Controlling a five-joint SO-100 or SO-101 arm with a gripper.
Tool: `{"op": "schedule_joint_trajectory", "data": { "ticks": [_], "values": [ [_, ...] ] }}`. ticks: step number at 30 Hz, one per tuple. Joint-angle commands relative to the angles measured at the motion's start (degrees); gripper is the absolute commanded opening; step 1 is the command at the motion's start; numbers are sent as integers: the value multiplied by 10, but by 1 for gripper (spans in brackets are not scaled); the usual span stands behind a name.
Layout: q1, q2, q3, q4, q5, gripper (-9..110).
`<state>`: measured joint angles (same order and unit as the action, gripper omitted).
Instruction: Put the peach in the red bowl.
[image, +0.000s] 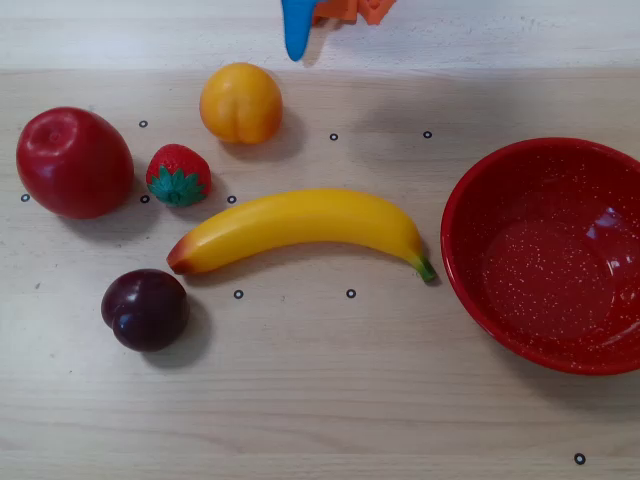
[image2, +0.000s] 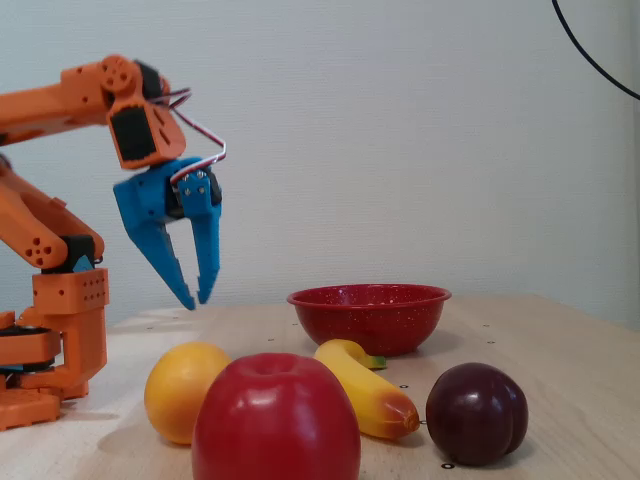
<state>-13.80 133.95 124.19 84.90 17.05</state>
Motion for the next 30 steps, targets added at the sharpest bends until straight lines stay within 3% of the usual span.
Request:
{"op": "schedule_joint_trajectory", "data": {
  "ticks": [1,5,11,15,24,30],
  "values": [
    [-32,-20,-79,43,40,2],
    [-77,-76,-143,107,94,10],
    [-173,-139,-181,139,215,41],
    [-229,-171,-179,142,286,50],
    [-306,-213,-124,97,396,58],
    [-315,-236,-85,59,416,61]
  ]
}}
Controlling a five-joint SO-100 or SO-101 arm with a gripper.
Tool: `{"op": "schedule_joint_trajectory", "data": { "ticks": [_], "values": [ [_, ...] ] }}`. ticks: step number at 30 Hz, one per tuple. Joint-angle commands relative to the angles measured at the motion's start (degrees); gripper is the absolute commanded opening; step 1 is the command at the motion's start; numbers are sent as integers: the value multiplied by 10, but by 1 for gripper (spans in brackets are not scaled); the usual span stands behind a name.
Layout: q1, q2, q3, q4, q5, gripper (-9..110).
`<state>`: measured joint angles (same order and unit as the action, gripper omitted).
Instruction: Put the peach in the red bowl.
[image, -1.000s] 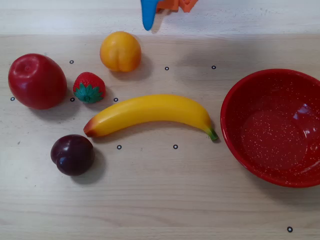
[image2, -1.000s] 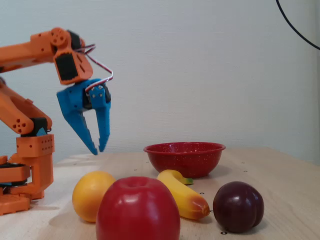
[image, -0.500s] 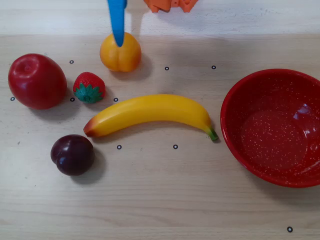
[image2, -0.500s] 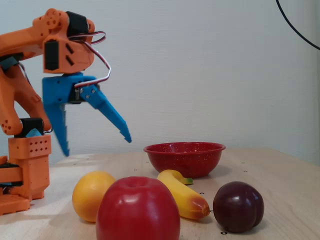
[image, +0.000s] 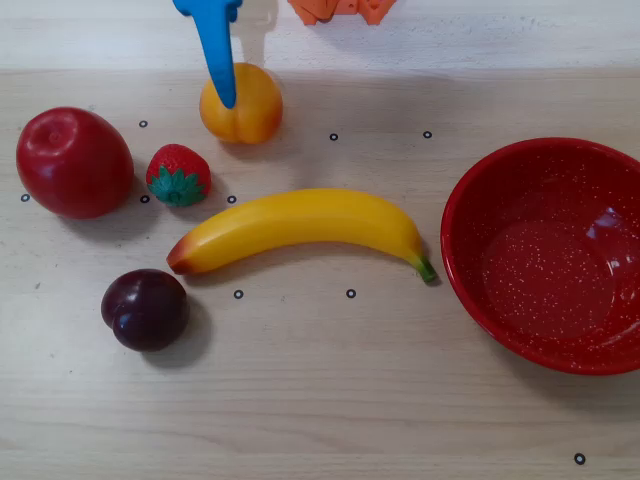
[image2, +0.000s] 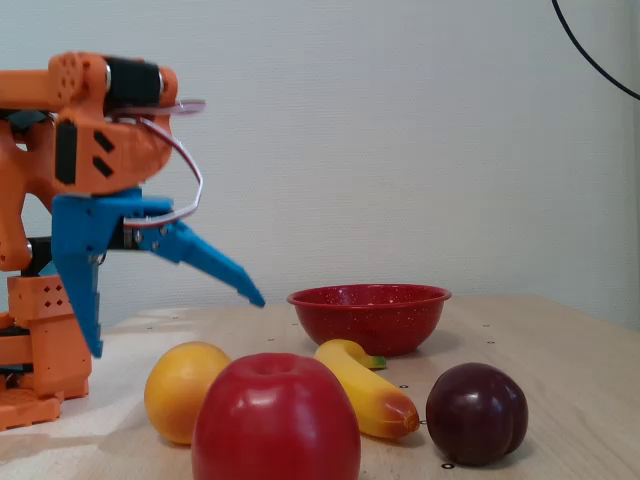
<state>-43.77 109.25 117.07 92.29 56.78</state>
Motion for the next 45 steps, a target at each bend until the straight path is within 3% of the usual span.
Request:
{"op": "schedule_joint_trajectory", "data": {
  "ticks": [1,45],
  "values": [
    [-12,7,-7,-24,16,62],
    [83,-113,60,-218,-55,63]
  ]
}}
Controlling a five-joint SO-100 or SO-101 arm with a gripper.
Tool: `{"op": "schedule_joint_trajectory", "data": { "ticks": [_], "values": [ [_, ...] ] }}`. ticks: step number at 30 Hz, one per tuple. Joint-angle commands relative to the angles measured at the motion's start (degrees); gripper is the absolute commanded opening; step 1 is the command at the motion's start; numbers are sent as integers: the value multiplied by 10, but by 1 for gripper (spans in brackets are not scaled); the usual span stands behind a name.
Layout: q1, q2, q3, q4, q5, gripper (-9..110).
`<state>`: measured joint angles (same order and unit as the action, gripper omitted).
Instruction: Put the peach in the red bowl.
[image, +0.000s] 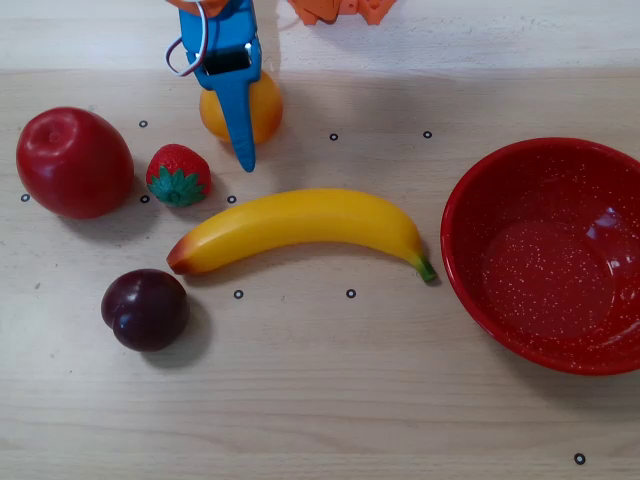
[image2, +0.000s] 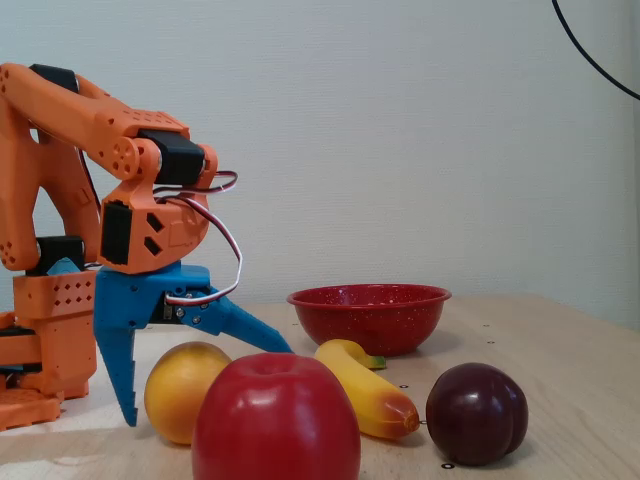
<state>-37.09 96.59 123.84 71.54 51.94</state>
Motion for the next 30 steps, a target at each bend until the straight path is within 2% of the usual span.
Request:
{"op": "schedule_joint_trajectory", "data": {
  "ticks": [1,30],
  "values": [
    [17,13,-7,-12,-7,63],
    [12,11,29,-63,-9,63]
  ]
}}
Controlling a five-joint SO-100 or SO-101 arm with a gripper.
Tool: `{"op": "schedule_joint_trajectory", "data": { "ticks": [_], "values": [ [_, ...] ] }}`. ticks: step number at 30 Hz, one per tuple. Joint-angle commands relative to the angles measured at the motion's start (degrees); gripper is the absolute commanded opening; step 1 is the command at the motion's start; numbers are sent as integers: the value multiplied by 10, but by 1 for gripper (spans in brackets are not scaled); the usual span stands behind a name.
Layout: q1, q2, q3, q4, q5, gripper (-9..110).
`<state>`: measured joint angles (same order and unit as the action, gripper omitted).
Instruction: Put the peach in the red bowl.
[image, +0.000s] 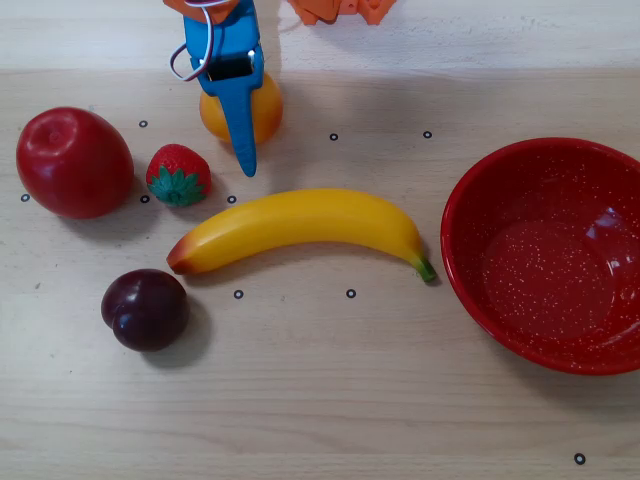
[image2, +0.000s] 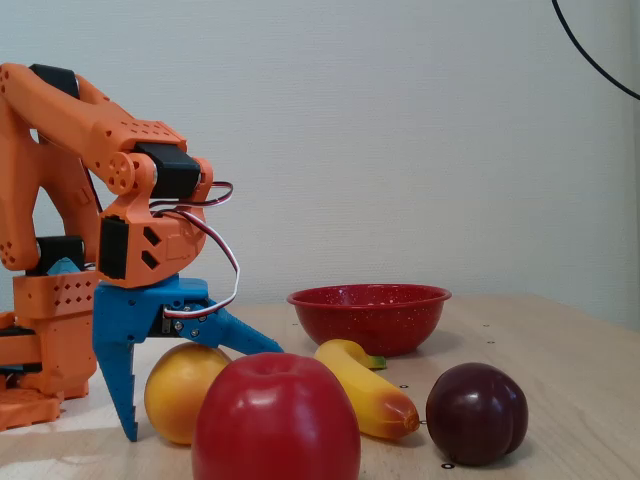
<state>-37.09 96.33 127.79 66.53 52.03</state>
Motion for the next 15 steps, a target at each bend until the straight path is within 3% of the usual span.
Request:
{"op": "schedule_joint_trajectory", "data": {
  "ticks": [1,15],
  "values": [
    [14,13,-10,-14,-11,63],
    [20,11,1,-35,-23,61]
  ]
}}
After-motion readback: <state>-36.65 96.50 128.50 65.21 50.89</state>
